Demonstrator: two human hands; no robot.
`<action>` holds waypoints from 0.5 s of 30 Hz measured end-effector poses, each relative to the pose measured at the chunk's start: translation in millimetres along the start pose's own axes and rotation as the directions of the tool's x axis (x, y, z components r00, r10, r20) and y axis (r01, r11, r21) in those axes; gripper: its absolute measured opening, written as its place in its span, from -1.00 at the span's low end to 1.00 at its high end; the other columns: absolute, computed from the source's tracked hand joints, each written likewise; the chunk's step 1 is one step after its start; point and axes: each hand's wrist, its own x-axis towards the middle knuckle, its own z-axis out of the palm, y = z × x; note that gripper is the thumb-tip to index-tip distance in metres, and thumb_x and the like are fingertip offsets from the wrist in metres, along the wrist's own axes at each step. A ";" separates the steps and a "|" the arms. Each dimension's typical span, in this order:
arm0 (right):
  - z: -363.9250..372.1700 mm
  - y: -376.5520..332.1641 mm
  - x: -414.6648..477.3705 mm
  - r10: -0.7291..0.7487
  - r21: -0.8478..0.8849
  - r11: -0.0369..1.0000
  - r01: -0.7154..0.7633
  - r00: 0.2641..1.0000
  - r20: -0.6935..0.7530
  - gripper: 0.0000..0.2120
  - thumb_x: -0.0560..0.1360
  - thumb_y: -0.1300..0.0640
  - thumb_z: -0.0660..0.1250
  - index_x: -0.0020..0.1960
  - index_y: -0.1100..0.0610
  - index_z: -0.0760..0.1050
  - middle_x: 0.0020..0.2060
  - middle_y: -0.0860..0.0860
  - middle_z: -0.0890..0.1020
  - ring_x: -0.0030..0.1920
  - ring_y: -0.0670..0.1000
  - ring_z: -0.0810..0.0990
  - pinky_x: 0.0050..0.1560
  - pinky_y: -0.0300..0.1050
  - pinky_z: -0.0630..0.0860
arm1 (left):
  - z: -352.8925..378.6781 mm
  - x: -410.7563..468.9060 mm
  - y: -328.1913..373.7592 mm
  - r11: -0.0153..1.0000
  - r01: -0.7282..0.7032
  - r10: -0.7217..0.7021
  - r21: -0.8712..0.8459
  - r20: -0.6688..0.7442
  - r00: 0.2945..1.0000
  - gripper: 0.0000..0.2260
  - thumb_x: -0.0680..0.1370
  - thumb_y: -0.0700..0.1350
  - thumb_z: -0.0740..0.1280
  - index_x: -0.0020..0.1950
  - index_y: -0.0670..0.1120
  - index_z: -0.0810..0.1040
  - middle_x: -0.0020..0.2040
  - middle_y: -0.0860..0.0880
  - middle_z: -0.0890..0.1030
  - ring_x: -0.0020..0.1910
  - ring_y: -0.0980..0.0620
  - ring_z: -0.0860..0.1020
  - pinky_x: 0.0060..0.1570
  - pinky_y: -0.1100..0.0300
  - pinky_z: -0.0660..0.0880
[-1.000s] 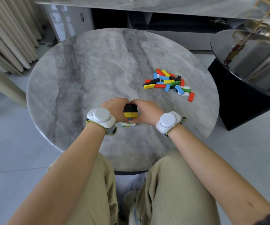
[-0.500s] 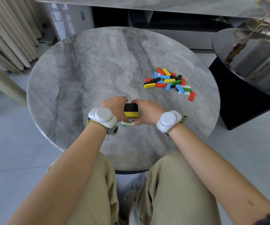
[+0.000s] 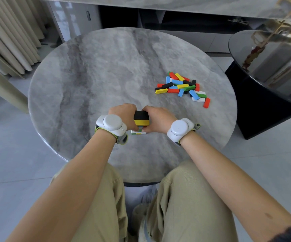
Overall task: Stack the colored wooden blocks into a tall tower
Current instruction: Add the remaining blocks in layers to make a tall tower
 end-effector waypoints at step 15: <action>3.5 -0.1 2.8 0.011 -0.031 0.999 -0.011 1.000 -0.007 -0.48 0.36 0.05 0.43 0.25 0.15 0.38 0.05 0.07 0.60 -0.01 0.12 0.59 -0.13 -0.15 0.37 | 2.8 1.6 3.0 1.000 -0.001 0.002 0.028 -0.017 1.000 -0.61 0.33 0.00 0.45 0.11 -0.05 0.49 -0.10 0.02 0.52 -0.19 -0.05 0.49 -0.20 0.18 0.34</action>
